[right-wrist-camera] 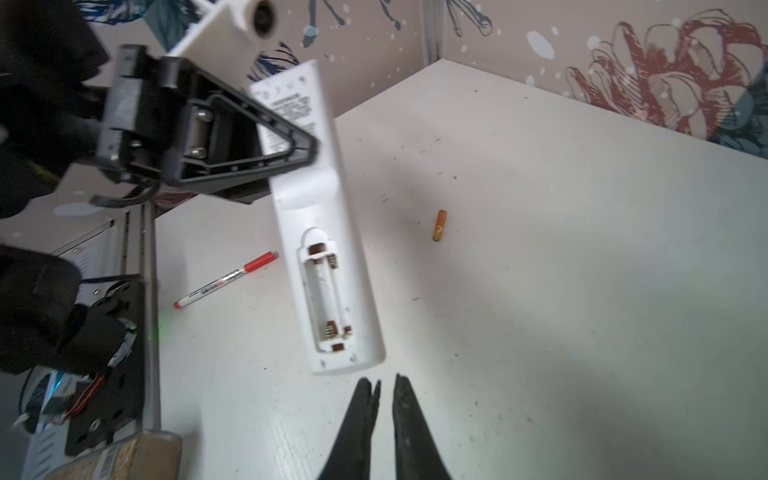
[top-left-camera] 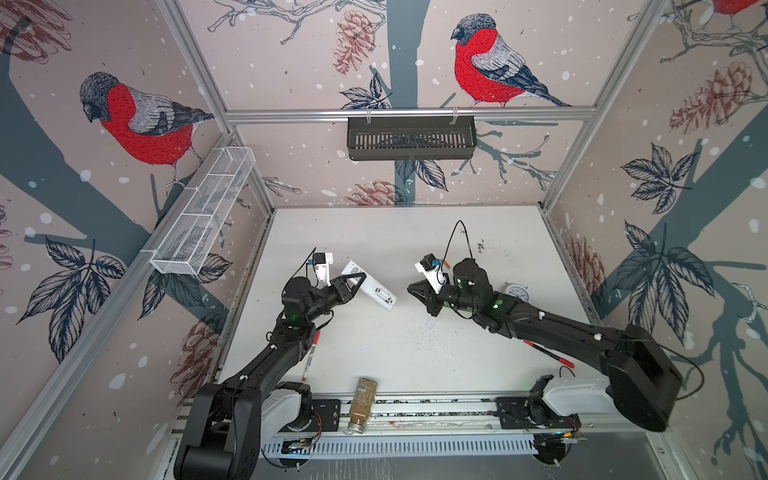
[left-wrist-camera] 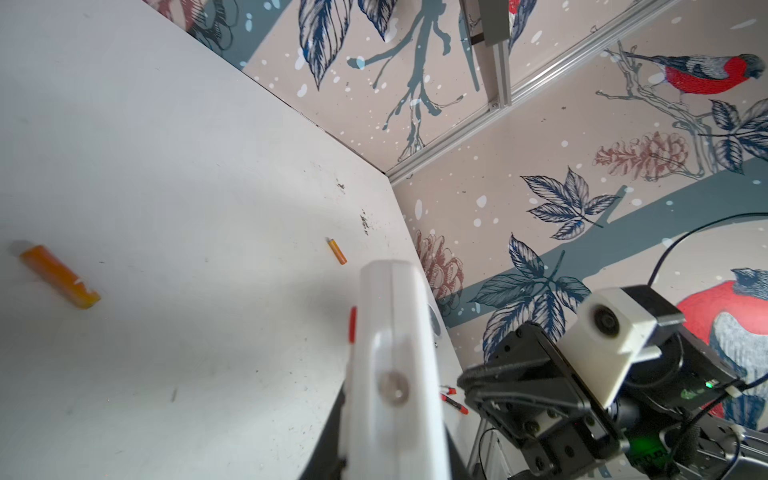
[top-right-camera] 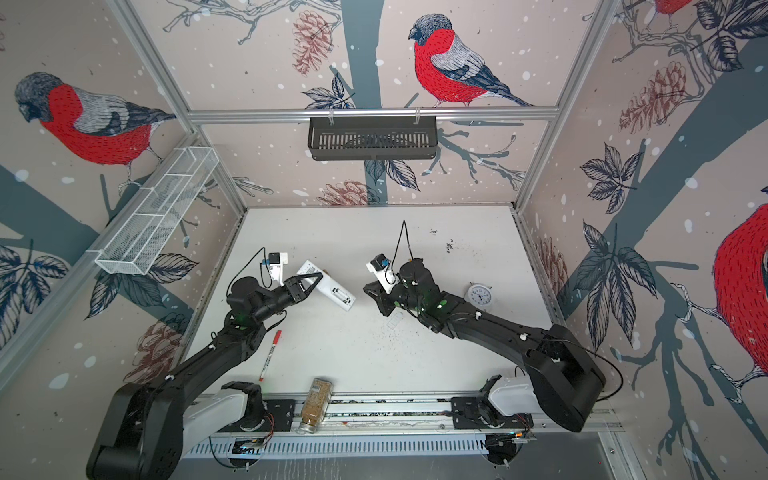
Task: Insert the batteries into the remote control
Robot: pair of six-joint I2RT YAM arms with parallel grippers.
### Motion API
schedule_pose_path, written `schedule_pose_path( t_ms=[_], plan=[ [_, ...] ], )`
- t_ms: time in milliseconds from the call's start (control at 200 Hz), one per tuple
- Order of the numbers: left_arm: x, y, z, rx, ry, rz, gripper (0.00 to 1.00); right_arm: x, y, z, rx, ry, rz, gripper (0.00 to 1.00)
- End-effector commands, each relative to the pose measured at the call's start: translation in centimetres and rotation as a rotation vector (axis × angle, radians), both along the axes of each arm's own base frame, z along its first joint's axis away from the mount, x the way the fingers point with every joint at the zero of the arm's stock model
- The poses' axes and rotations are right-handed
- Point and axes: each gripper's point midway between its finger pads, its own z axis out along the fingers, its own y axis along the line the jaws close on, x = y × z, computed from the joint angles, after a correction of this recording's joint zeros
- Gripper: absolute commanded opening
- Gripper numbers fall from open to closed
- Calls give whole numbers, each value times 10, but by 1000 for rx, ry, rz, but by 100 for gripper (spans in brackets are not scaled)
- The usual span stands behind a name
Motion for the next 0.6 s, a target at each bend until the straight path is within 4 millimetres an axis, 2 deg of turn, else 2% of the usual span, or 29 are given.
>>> schedule_pose_path(
  t_ms=[0,35,130,210,400,595],
  plan=[
    [18,48,-22,171,80,246,0,19,1,-18,-67,76,-66,18],
    [21,64,-25,209,100,323,0,21,6,-24,-90,84,-50,20],
    [25,94,-28,281,142,452,0,35,21,-42,-138,100,-45,29],
    [24,110,-33,356,190,520,0,53,37,-57,-184,127,-42,33],
    [12,124,-33,407,228,554,0,88,73,-92,-272,127,-9,44],
    [-9,139,-32,447,266,621,0,115,100,-123,-353,130,17,49]
  ],
)
